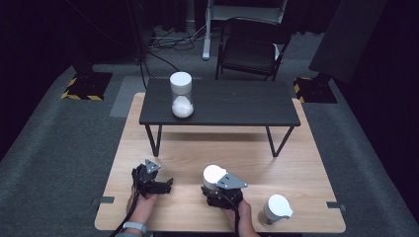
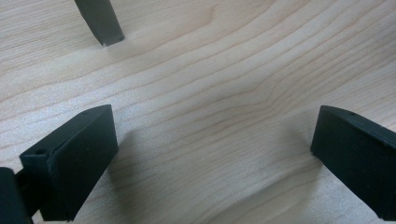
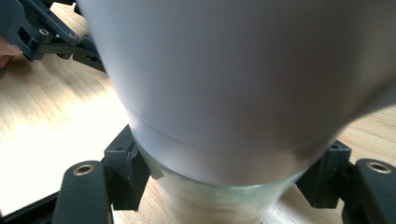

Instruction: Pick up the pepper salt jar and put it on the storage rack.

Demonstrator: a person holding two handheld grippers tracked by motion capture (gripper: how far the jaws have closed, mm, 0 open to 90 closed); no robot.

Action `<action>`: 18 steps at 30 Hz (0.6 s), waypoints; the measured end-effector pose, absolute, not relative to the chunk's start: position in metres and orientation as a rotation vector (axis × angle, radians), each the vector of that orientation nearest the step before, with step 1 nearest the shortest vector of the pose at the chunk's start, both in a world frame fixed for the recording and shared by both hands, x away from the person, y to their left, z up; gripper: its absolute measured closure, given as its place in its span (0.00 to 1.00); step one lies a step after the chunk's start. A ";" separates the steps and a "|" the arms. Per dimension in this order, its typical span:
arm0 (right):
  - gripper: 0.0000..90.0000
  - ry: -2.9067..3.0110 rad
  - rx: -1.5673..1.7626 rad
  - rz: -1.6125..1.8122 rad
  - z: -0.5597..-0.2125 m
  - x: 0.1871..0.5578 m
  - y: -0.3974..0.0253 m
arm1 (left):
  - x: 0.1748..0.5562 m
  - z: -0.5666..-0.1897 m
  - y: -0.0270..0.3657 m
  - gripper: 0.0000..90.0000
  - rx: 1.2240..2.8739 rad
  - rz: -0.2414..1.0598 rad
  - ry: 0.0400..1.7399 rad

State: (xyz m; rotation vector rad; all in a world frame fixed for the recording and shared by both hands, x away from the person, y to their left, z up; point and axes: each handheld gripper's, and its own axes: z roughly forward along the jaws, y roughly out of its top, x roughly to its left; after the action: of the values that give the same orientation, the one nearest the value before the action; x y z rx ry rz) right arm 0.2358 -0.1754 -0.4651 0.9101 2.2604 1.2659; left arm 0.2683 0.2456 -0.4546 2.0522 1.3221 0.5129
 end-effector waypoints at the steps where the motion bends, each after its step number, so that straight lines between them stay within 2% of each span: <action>1: 0.34 2.261 0.910 1.265 -0.465 0.236 -0.175 | 0.268 -0.455 0.246 0.00 2.052 0.513 1.323; 18: 0.34 2.268 0.919 1.273 -0.461 0.235 -0.178 | 0.268 -0.455 0.246 0.00 2.052 0.513 1.323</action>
State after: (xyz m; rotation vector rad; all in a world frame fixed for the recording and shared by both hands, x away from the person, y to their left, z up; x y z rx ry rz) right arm 0.2353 -0.1778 -0.4610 0.9191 2.2678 1.2730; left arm 0.2683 0.2456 -0.4546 2.0522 1.3228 0.5128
